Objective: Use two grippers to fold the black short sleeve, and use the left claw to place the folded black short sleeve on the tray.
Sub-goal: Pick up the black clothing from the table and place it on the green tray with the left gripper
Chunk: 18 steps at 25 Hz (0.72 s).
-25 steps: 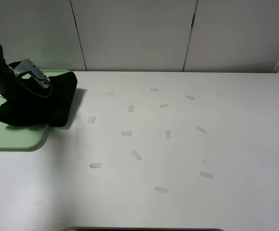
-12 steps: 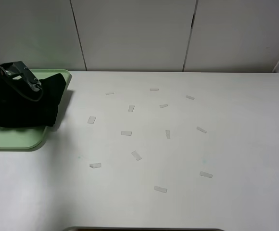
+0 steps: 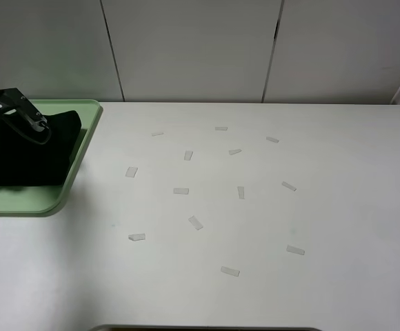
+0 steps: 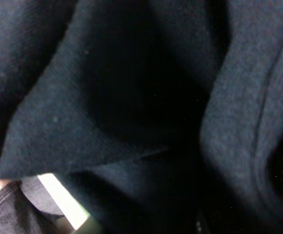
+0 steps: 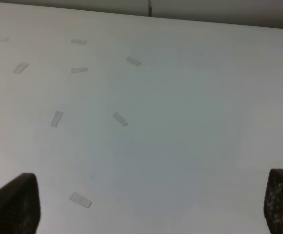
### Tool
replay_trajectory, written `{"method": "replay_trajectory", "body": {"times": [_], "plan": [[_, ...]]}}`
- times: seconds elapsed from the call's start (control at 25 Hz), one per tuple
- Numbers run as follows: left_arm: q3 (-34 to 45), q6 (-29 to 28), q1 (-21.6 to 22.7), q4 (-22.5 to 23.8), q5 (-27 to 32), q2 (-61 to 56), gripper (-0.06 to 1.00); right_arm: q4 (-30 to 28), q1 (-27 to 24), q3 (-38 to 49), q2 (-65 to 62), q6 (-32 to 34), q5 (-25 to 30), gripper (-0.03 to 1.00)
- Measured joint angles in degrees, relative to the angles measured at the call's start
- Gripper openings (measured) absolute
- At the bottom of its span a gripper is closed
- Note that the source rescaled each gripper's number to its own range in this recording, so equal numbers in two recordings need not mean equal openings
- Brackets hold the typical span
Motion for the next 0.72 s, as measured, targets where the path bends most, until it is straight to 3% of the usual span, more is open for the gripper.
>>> {"method": "replay_trajectory", "body": {"times": [0.28, 0.36, 0.52, 0.6, 0.72], "plan": [[0.0, -0.56, 0.0, 0.05, 0.1, 0.0, 0.16, 0.0, 0.0, 0.0, 0.0, 0.0, 0.0, 1.0], [0.0, -0.67, 0.0, 0.31, 0.05, -0.12, 0.31, 0.0, 0.0, 0.0, 0.0, 0.0, 0.0, 1.0], [0.0, -3.57, 0.37, 1.09, -2.73, -1.77, 0.83, 0.0, 0.0, 0.0, 0.0, 0.0, 0.0, 1.0], [0.0, -5.08, 0.41, 1.09, -4.63, -3.12, 0.93, 0.0, 0.0, 0.0, 0.0, 0.0, 0.0, 1.0], [0.0, -5.63, 0.41, 0.93, -6.0, -4.86, 0.98, 0.0, 0.0, 0.0, 0.0, 0.0, 0.0, 1.0]]}}
